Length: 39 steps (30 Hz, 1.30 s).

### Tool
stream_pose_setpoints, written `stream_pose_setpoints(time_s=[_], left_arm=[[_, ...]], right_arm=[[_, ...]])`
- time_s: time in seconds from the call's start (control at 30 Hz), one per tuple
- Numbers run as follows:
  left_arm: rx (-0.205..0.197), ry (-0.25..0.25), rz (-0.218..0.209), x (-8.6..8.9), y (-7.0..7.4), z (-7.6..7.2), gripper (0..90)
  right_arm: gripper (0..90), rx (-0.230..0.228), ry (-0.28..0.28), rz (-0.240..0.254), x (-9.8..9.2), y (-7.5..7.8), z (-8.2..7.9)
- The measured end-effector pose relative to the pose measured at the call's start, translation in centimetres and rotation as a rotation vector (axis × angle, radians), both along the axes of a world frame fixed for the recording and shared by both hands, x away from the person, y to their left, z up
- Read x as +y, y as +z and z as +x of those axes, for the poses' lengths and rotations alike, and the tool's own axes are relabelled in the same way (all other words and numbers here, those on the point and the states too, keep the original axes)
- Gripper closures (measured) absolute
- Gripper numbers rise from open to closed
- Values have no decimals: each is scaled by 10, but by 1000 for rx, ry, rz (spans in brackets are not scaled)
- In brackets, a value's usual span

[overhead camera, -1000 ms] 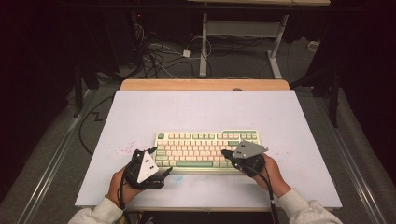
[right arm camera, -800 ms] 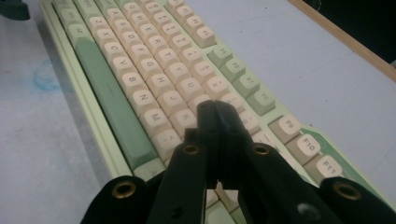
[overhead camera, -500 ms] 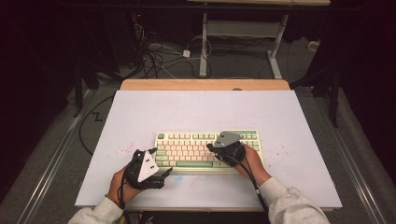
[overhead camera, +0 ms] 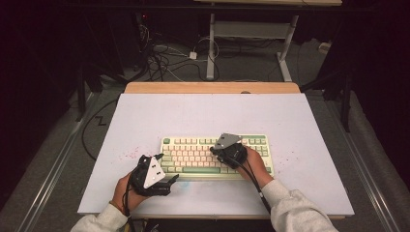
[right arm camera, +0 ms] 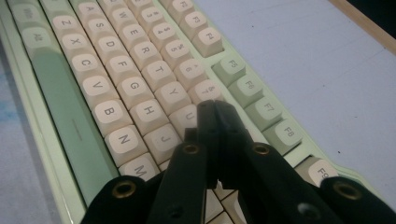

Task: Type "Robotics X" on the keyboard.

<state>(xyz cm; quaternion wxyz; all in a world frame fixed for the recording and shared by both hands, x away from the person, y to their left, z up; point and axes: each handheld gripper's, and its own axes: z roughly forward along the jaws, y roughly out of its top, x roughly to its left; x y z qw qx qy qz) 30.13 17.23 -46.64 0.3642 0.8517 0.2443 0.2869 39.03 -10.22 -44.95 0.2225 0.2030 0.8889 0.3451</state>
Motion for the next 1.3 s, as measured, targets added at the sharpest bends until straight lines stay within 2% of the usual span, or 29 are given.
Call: stream_pose_setpoints(time_s=[0.07,0.17,0.4,0.53,0.63,0.83,0.9,0.97,1.03,1.1,1.3], left_arm=[[5,-2,3,0,-1,0,167],[8,0,4,0,-1,1,167],[7,14,2,1,1,1,167],[6,20,3,0,2,1,167],[12,22,7,0,1,2,168],[9,21,5,1,2,3,167],[10,21,5,1,2,3,167],[12,14,0,1,2,3,167],[10,9,-1,1,3,2,167],[6,9,2,1,3,2,167],[13,9,-8,2,5,2,167]], right_arm=[[900,32,-2,-36,3,-4,2],[900,26,-6,-46,4,0,1],[900,-6,-1,38,-6,13,-9],[852,-29,7,89,-13,18,-17],[784,-46,11,122,-21,20,-22],[583,-74,1,173,-33,24,-28],[511,-79,6,174,-36,26,-30],[431,-106,-6,188,-39,27,-32],[368,-107,-16,196,-42,27,-34],[321,-121,-22,190,-43,27,-36],[264,-133,-37,206,-50,27,-40]])
